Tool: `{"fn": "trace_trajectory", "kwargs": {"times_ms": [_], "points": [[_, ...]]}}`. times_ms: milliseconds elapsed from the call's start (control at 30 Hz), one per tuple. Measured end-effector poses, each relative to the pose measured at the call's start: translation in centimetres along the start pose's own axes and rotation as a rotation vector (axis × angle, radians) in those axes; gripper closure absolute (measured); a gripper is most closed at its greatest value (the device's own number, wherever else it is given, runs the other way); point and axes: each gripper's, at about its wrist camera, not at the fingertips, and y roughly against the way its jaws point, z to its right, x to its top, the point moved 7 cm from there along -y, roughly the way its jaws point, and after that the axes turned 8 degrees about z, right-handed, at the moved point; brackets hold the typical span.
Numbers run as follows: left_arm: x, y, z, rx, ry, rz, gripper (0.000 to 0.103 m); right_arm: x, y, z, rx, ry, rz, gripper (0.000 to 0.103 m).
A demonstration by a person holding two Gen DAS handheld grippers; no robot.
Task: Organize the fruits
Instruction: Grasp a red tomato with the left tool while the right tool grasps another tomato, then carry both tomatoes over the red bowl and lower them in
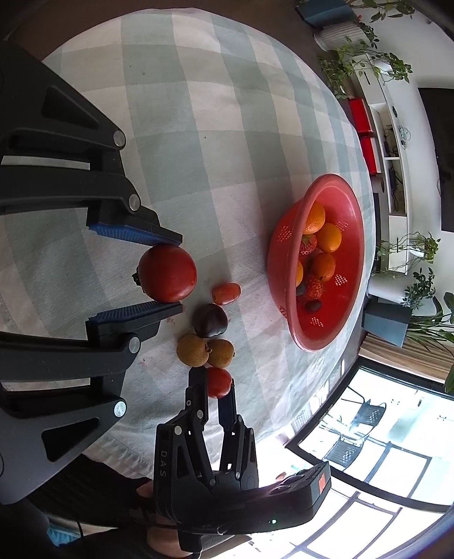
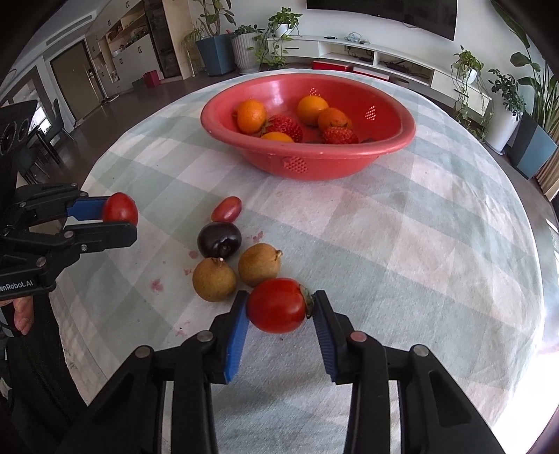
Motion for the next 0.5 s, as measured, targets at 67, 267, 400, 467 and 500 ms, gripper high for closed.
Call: {"fn": "trace_trajectory", "kwargs": {"times_ms": [67,267,400,467,500], "points": [[0.6,0.2,-0.2,0.003,0.001,0.009,0.074,0.1,0.8,0.2,0.003,-0.015,0.014,0.064],[4.4,1.4,-1.3,0.020,-0.023,0.060,0.074,1.7,3.7,1.3,-0.004,-0.046,0.076,0.064],[8.4,1.7,-1.7,0.033,-0.065,0.093,0.073,4.3,5.3,2.3,-0.005,-0.061,0.134,0.064],[10.7,1.4,-1.8,0.037,-0.086,0.104,0.073,6.1,5.9,2.7,-0.025,-0.047,0.157,0.064],[11.8,1.2,-1.7,0.032,-0.093,0.107,0.073,7.1,6.0,2.7,-0.032,-0.035,0.167,0.064]]}}
